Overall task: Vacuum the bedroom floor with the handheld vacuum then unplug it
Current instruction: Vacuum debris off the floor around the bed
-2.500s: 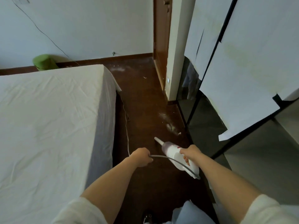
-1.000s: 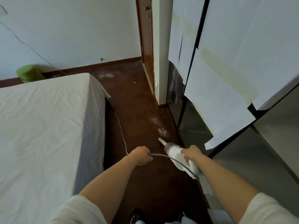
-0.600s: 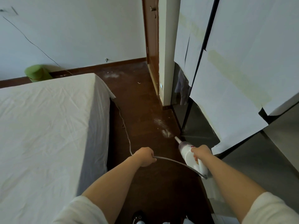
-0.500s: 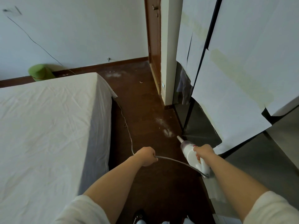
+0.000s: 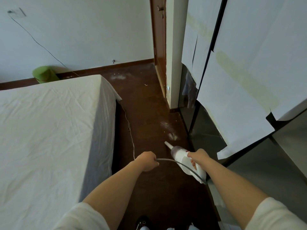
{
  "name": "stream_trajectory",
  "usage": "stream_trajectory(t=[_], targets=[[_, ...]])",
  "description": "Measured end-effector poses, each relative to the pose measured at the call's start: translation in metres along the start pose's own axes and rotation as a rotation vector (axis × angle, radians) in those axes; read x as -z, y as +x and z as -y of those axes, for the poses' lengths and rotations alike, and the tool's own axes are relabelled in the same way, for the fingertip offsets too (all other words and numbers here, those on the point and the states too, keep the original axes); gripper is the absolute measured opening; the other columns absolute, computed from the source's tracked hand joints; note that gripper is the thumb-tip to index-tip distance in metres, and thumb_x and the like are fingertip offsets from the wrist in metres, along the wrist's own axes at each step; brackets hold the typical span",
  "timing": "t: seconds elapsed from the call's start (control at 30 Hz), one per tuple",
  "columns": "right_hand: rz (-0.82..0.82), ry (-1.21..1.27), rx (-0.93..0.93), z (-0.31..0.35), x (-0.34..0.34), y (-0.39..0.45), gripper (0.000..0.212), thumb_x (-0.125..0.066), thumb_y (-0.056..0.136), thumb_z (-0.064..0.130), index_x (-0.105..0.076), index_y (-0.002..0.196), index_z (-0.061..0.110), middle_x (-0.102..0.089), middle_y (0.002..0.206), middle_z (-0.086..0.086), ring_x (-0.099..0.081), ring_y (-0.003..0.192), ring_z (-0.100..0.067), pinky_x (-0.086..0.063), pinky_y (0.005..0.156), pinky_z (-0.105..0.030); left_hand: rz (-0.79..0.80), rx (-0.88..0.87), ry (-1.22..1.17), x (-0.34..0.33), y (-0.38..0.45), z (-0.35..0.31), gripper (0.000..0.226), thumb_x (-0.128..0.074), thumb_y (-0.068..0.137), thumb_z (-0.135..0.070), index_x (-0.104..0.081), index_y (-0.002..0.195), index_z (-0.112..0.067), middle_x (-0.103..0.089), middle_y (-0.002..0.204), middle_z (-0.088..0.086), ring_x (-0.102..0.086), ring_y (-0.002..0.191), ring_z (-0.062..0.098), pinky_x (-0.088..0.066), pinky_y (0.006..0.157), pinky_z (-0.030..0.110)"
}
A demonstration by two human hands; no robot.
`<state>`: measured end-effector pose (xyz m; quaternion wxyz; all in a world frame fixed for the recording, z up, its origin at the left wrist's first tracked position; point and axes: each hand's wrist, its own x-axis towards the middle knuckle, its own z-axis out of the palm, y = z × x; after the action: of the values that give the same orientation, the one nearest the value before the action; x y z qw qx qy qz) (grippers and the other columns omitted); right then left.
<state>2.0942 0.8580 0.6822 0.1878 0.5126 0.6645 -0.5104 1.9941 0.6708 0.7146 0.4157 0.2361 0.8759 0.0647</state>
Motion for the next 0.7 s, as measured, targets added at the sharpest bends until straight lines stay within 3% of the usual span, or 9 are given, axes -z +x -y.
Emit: stream_trajectory(t=[0.1,0.2,0.3,0.37,0.5,0.63,0.7], targets=[[-0.017,0.011,0.012,0.002,-0.005,0.0,0.024,-0.053,0.095,0.021,-0.053,0.076,0.006,-0.051,0.06,-0.006,-0.05,0.057,-0.018,-0.045,0.07,-0.033,-0.026,0.02,-0.006,0.003,-0.001,0.0,0.032,-0.051,0.095,-0.03,-0.059,0.119,-0.01,-0.062,0.116,0.008,-0.059,0.107,0.022,-0.05,0.094,0.032],[-0.05,-0.005,0.007,0.001,-0.002,0.005,0.026,-0.052,0.096,0.024,-0.052,0.075,0.007,-0.054,0.067,-0.007,-0.052,0.064,-0.018,-0.044,0.075,-0.033,-0.026,0.037,-0.017,0.003,-0.001,-0.002,0.031,-0.051,0.095,-0.03,-0.059,0.119,-0.011,-0.062,0.115,0.007,-0.059,0.106,0.021,-0.049,0.092,0.031],[-0.063,-0.016,-0.004,-0.001,0.008,0.01,0.026,-0.051,0.096,0.025,-0.058,0.104,0.001,-0.06,0.093,-0.015,-0.059,0.091,-0.027,-0.045,0.089,-0.036,-0.03,0.039,-0.035,-0.002,-0.001,-0.008,0.031,-0.052,0.095,-0.03,-0.06,0.118,-0.011,-0.062,0.114,0.007,-0.06,0.103,0.02,-0.049,0.089,0.029],[-0.075,-0.037,-0.02,-0.002,0.016,0.012,0.037,-0.05,0.096,0.023,-0.052,0.125,0.001,-0.059,0.117,-0.019,-0.055,0.112,-0.032,-0.044,0.096,-0.037,-0.027,0.038,-0.045,-0.006,-0.002,-0.013,0.03,-0.052,0.095,-0.03,-0.06,0.117,-0.01,-0.062,0.113,0.007,-0.06,0.1,0.019,-0.048,0.086,0.028],[-0.115,-0.077,-0.07,-0.004,0.032,0.014,0.051,-0.052,0.096,0.02,-0.036,0.141,0.001,-0.044,0.141,-0.02,-0.043,0.129,-0.035,-0.04,0.104,-0.037,-0.032,0.04,-0.062,-0.013,-0.003,-0.023,0.027,-0.053,0.095,-0.03,-0.061,0.113,-0.012,-0.062,0.112,0.006,-0.06,0.102,0.019,-0.047,0.082,0.026],[-0.139,-0.1,-0.068,-0.011,0.047,0.019,0.041,-0.053,0.094,0.018,-0.048,0.129,-0.003,-0.056,0.126,-0.02,-0.052,0.117,-0.034,-0.044,0.096,-0.037,-0.02,0.031,-0.056,-0.02,-0.002,-0.034,0.027,-0.052,0.095,-0.031,-0.061,0.111,-0.011,-0.063,0.11,0.007,-0.059,0.098,0.019,-0.046,0.078,0.026],[-0.102,-0.037,-0.027,-0.015,0.047,0.023,0.024,-0.053,0.093,0.015,-0.057,0.106,-0.004,-0.064,0.097,-0.019,-0.061,0.089,-0.029,-0.047,0.083,-0.037,-0.011,0.029,-0.063,-0.021,-0.001,-0.036,0.027,-0.052,0.095,-0.03,-0.061,0.11,-0.011,-0.062,0.11,0.007,-0.059,0.1,0.021,-0.046,0.079,0.027]])
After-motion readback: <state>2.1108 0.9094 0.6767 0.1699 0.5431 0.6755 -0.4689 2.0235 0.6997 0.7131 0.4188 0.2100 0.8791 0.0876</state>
